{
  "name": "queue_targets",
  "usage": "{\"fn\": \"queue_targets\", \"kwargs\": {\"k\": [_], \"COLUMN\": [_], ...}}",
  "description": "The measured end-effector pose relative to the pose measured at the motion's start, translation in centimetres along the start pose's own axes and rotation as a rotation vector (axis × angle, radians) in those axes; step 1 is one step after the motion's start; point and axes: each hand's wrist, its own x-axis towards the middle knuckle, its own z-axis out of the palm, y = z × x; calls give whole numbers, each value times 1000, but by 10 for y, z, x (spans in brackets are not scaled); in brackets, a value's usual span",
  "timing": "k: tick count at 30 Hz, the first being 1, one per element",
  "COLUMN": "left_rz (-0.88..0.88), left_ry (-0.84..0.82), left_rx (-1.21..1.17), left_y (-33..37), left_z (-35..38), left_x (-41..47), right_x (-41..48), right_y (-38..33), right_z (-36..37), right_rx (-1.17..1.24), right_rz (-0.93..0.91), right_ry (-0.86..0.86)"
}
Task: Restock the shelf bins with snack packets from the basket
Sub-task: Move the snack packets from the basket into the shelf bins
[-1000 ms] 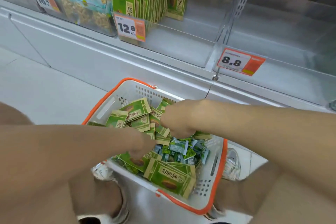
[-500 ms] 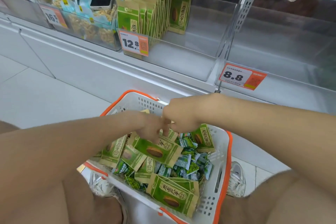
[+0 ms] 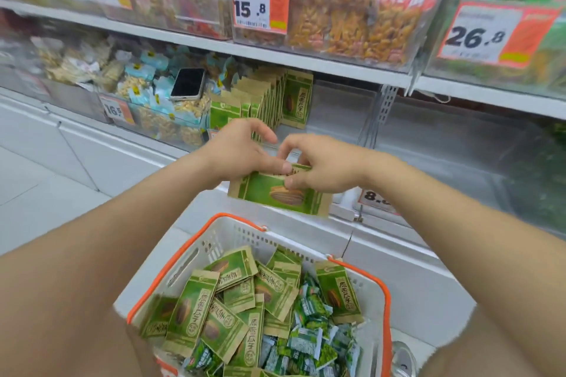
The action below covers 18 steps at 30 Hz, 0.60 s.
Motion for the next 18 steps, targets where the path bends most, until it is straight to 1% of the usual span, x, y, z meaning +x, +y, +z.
{"fn": "queue_targets", "kwargs": {"k": [2, 3, 4, 7, 9, 11, 13, 15, 18], "left_rz": [-54, -84, -110, -176, -212, -200, -169, -167, -180], "left_ry": [176, 232, 249, 158, 74, 26, 53, 73, 53], "left_rx": [-170, -275, -379, -560, -626, -626, -578, -575, -593], "left_y": [2, 4, 4, 7, 14, 19, 22, 19, 12], "left_z": [-2, -1, 0, 7, 14, 20, 20, 15, 10], "left_x": [5, 7, 10, 13, 13, 15, 21, 28, 36], "right_x": [4, 6, 9, 18, 25, 34, 41, 42, 43], "right_y": [1, 3, 6, 18, 23, 23, 25, 27, 32], "right_z": [-8, -10, -9, 9, 21, 27, 30, 30, 28], "right_rx": [121, 175, 240, 541, 815, 1008, 1041, 996, 965], "right_rz": [22, 52, 93, 248, 373, 433, 413, 388, 380], "right_ry": [77, 113, 148, 300, 426, 516, 548, 535, 507]}}
